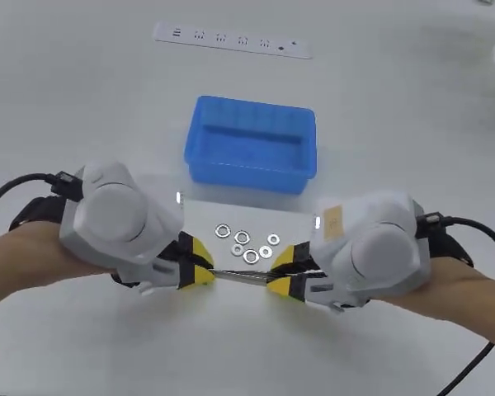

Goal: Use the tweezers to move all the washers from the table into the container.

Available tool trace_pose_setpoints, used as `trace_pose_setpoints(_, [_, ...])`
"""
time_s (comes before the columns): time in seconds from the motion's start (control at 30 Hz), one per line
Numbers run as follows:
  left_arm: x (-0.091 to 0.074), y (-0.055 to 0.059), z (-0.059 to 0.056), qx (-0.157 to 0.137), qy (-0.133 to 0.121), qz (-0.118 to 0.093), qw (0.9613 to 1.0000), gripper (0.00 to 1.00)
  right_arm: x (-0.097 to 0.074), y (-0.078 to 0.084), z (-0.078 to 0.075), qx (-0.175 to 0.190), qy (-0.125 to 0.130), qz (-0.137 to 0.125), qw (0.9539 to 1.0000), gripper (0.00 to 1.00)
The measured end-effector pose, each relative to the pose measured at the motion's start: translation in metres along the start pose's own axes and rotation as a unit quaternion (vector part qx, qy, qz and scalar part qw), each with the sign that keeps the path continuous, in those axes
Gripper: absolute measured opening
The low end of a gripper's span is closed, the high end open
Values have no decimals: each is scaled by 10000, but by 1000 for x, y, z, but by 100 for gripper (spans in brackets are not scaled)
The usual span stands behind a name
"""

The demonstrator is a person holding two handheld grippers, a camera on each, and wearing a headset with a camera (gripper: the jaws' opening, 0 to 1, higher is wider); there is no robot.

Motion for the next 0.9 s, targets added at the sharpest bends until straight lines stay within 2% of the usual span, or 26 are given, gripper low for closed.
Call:
trace_pose_setpoints(0.23, [-1,-2,-3,149,24,74,9999,6,0,2,0,152,79,-213,9996,8])
trace_pose_setpoints(0.33, [-1,-2,-5,338,70,161,9993,6,1,0,2,41,97,-176,9998,8])
trace_pose_setpoints(0.37, [-2,-2,-5,501,75,157,9986,6,2,-1,3,-17,100,-151,9998,8])
trace_pose_setpoints(0.5, [-11,-5,-9,653,220,195,9974,5,4,-4,10,-172,76,-141,9997,8])
trace_pose_setpoints(0.57, [-19,-9,-9,629,291,146,9975,5,4,-5,13,-265,114,-156,9995,8])
trace_pose_setpoints(0.7, [-38,-23,-4,645,272,-22,9975,5,-2,-11,13,-353,315,-425,9980,8])
trace_pose_setpoints(0.73, [-43,-28,-1,717,233,-104,9971,5,-4,-12,13,-347,353,-479,9976,8])
trace_pose_setpoints(0.8, [-50,-36,0,766,215,-152,9967,5,-7,-15,12,-360,491,-623,9962,8])
trace_pose_setpoints(0.9, [-60,-51,3,1000,175,-226,9946,5,-11,-19,12,-366,627,-863,9936,8])
Point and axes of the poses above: the centre of the closed fingertips' face, and the gripper's own axes: x roughly forward along the fingers, z roughly to its left, y roughly out of its underside, the point moved 8 cm from there along -x, roughly backward along the fingers, and after that the axes turned 13 degrees about -y, right-handed, at the moved point
